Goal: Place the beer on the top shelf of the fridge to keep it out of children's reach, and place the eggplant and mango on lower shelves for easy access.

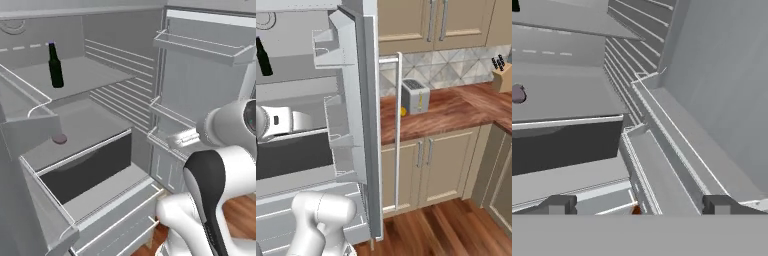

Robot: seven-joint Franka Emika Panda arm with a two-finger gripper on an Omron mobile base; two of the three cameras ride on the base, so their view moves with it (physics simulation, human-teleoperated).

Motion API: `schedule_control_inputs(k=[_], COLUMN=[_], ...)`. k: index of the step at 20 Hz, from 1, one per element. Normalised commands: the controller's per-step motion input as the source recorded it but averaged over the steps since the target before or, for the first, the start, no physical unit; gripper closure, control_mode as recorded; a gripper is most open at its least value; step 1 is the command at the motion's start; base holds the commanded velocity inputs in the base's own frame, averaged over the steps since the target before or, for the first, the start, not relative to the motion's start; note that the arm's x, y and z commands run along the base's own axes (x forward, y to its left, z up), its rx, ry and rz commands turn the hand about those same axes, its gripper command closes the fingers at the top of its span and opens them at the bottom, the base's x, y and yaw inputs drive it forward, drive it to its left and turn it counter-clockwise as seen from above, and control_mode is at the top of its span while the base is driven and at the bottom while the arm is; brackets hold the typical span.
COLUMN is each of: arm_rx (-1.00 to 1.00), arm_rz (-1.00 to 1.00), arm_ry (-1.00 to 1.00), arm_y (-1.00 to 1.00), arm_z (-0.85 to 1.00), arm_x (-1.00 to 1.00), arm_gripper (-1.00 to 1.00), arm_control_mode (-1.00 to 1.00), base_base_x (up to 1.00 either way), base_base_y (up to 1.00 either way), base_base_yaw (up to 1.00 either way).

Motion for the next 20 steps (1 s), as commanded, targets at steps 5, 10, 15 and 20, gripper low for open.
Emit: schedule_control_inputs(k=[5,10,15,20], arm_rx=[0.00,0.00,0.00,0.00], arm_rz=[0.00,0.00,0.00,0.00], arm_ry=[0.00,0.00,0.00,0.00], arm_y=[0.00,0.00,0.00,0.00], arm_z=[0.00,0.00,0.00,0.00], arm_x=[0.00,0.00,0.00,0.00], arm_gripper=[-1.00,-1.00,-1.00,-1.00], arm_control_mode=[1.00,1.00,1.00,1.00], base_base_x=[-0.79,-1.00,-0.91,-0.63], base_base_y=[0.12,0.32,0.25,0.27], base_base_yaw=[-0.89,-0.65,-0.80,-0.89])
